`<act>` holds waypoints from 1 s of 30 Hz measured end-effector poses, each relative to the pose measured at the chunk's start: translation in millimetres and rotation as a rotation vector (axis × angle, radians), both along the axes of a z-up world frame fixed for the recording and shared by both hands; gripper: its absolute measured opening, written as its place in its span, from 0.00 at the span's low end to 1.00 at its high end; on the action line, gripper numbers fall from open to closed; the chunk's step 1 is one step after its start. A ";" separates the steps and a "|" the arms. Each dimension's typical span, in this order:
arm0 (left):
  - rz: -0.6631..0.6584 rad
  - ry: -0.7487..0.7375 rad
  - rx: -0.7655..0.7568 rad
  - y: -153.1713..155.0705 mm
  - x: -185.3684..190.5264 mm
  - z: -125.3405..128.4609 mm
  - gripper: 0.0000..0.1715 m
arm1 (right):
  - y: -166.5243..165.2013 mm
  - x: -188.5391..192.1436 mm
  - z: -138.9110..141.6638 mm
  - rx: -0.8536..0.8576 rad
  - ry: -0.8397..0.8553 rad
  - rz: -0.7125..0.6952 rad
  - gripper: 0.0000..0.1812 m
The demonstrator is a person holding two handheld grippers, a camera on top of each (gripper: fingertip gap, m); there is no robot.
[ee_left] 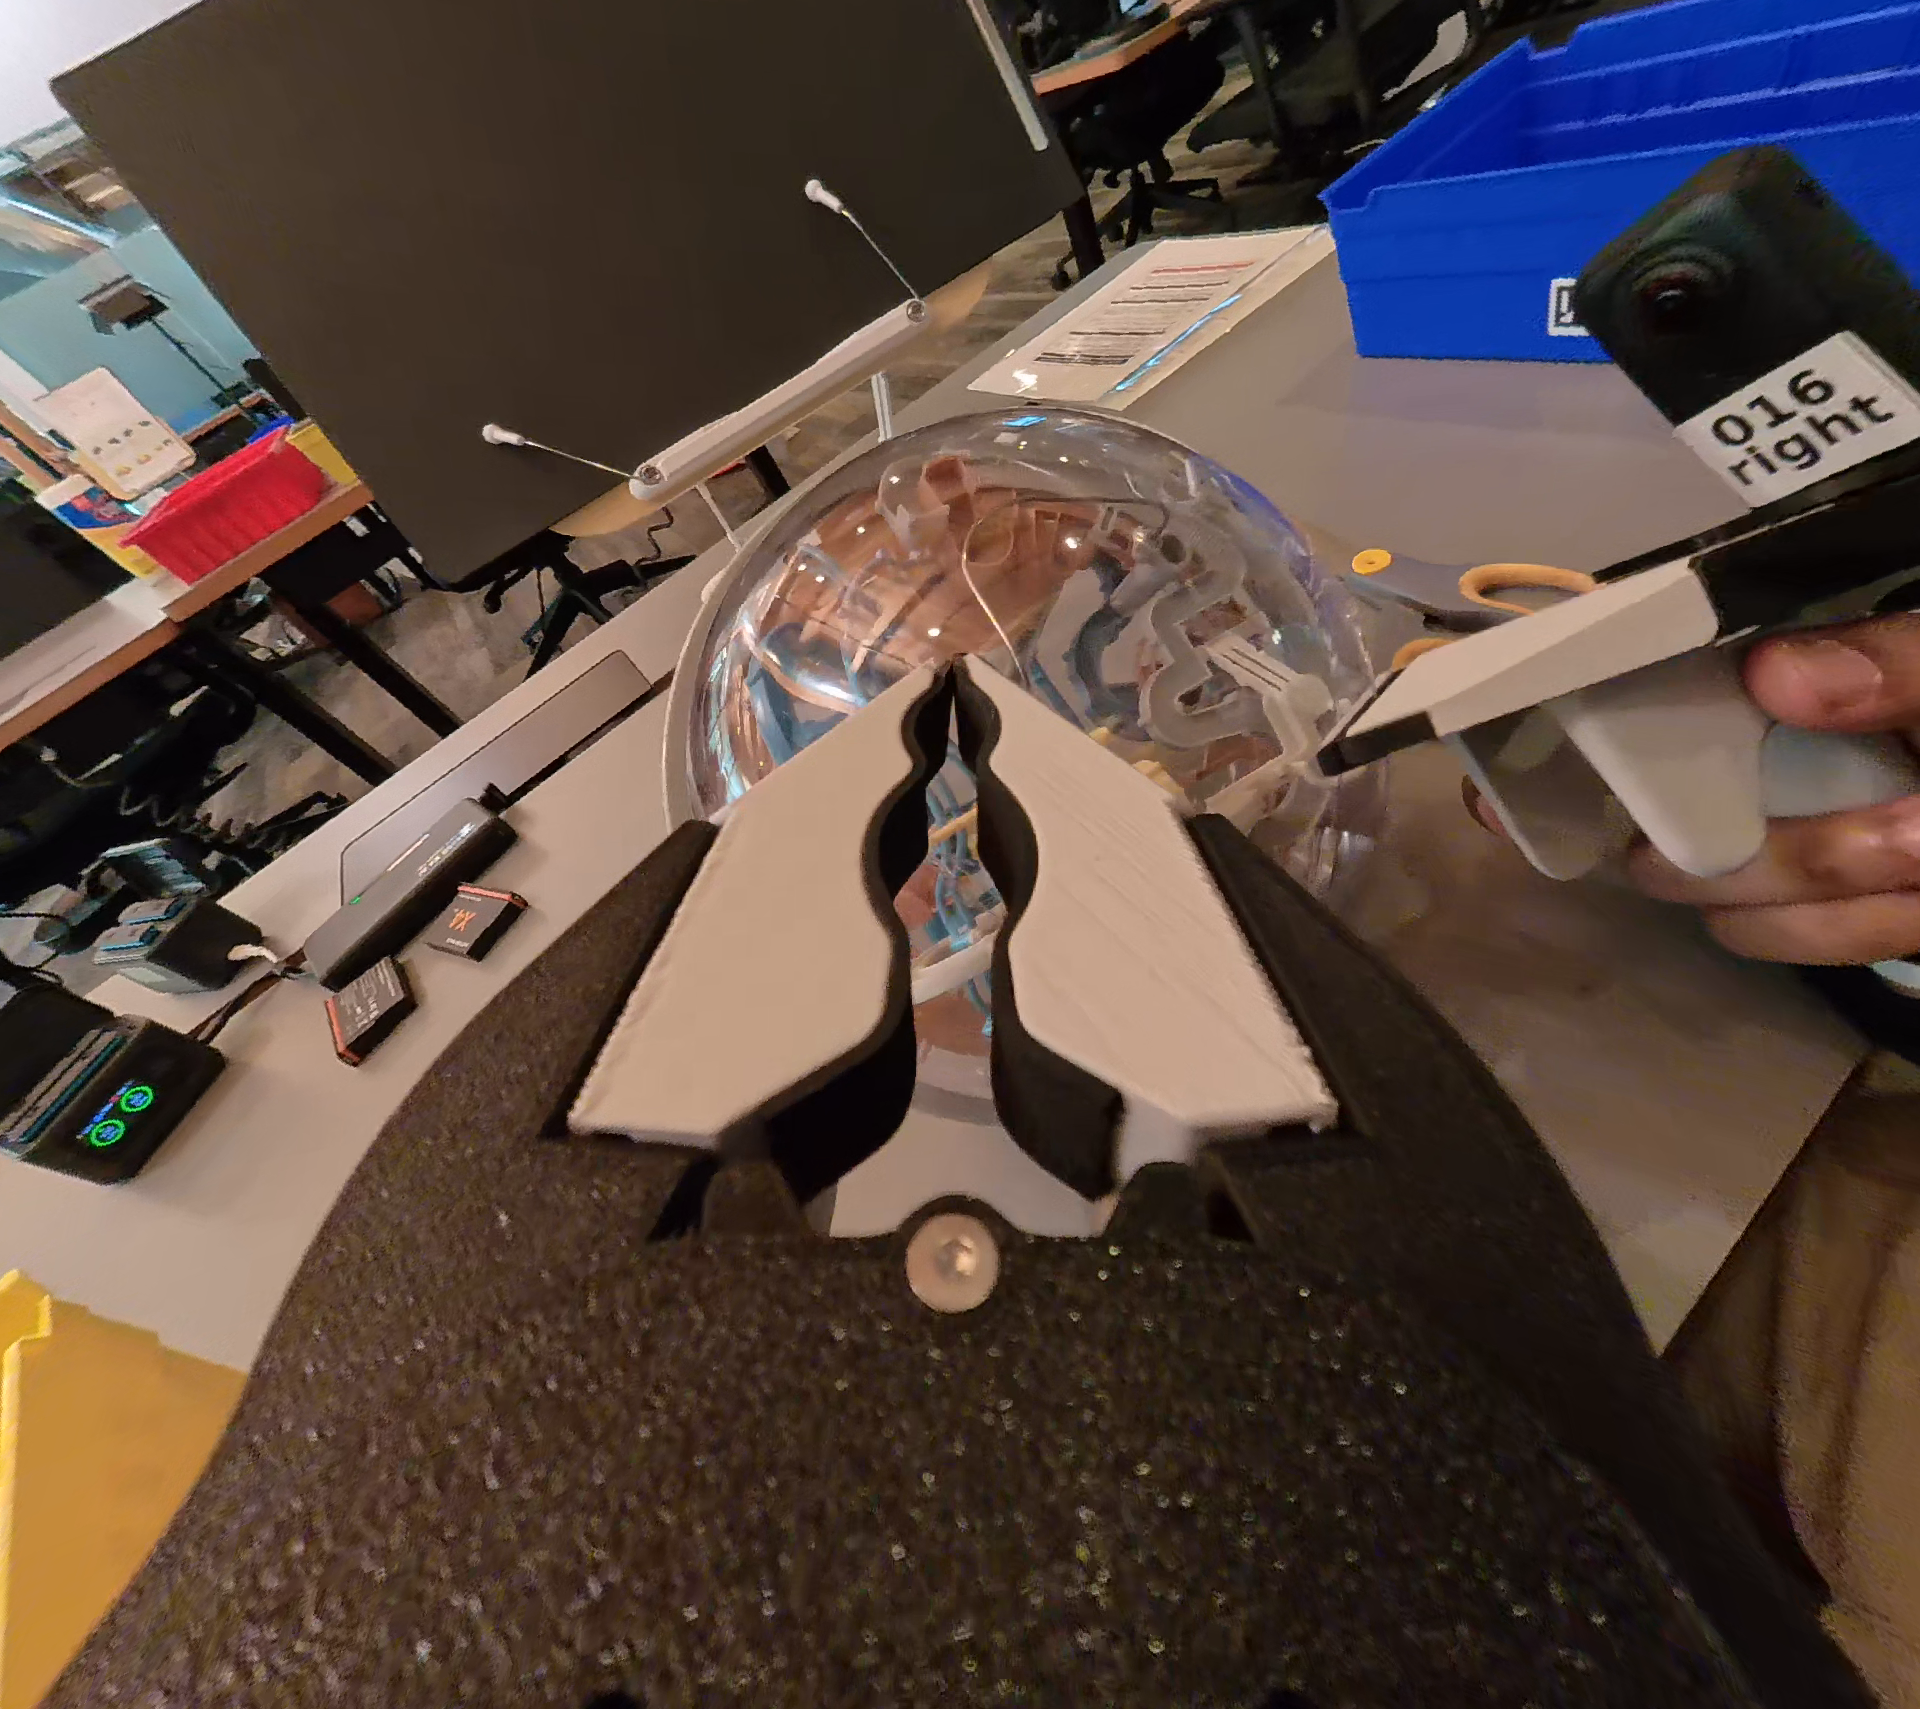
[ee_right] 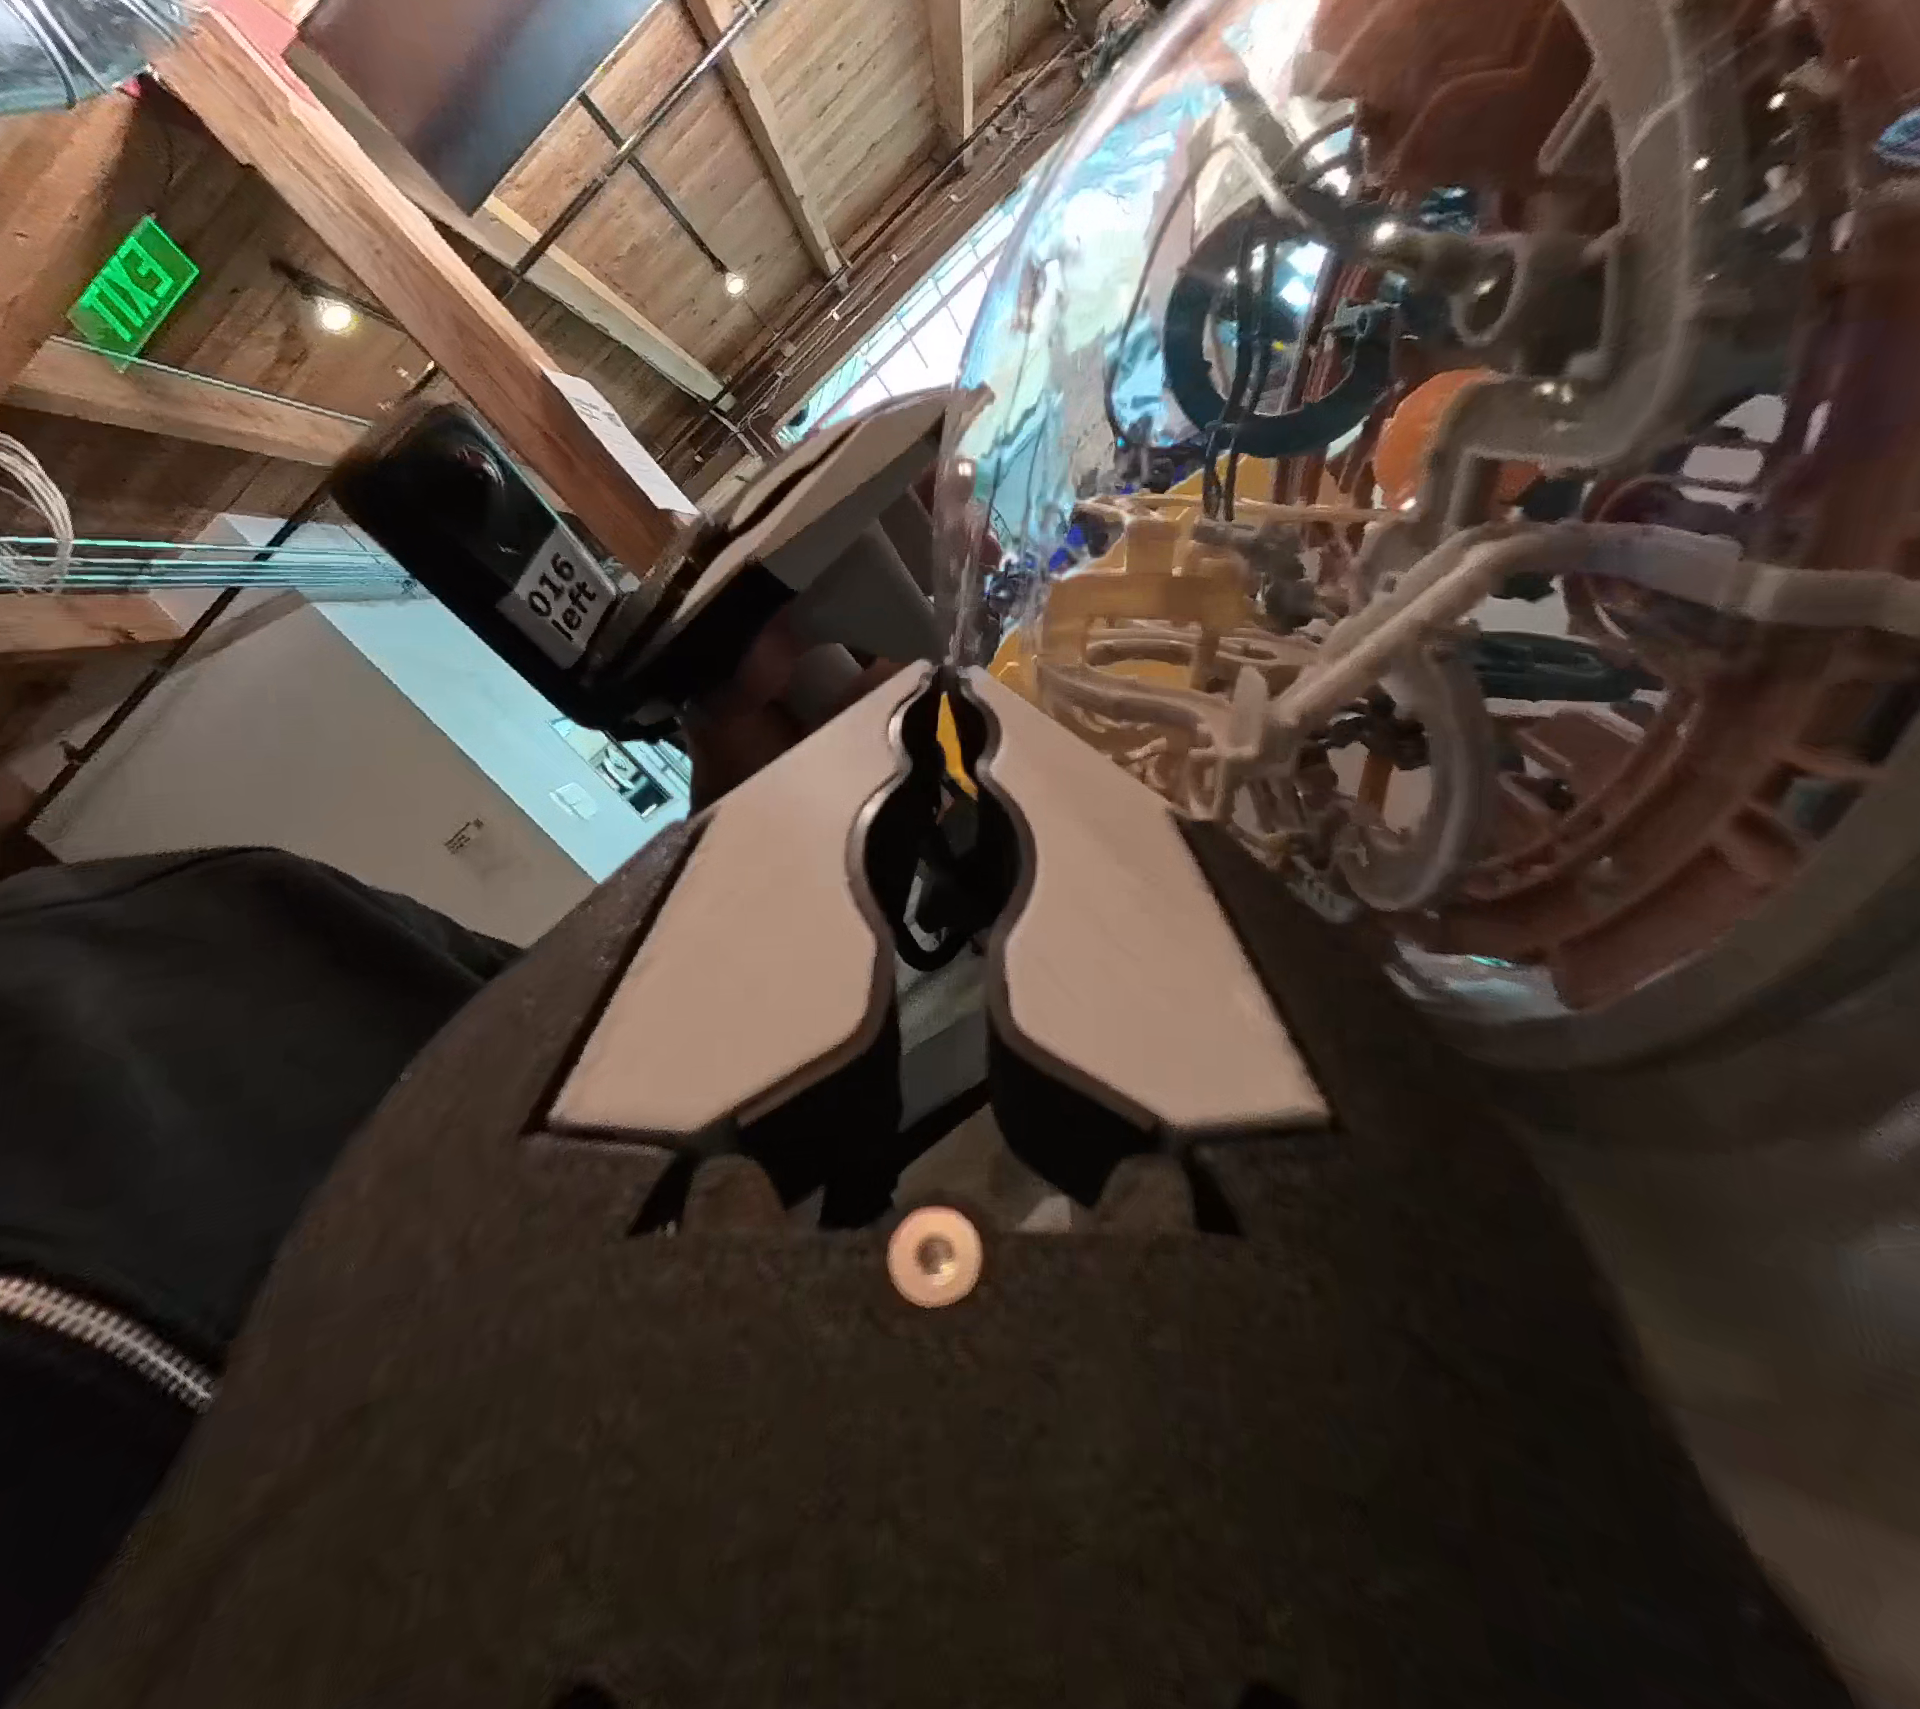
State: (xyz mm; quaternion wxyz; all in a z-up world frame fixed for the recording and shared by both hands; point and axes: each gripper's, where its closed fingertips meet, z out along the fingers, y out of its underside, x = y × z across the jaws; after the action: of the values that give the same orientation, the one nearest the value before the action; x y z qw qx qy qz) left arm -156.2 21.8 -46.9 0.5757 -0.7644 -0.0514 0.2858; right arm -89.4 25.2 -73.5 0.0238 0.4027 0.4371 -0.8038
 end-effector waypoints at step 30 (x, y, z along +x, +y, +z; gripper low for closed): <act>-0.323 0.426 -0.335 27.3 79.9 -42.8 0.26 | 63.1 -7.9 27.4 -0.400 -0.206 0.013 0.00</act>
State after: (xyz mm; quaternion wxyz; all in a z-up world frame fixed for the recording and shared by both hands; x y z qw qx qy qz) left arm -76.3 49.0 -89.7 0.4773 -0.7698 0.2404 0.3490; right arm -97.4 88.2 -46.1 0.1529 0.4670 0.2669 -0.8290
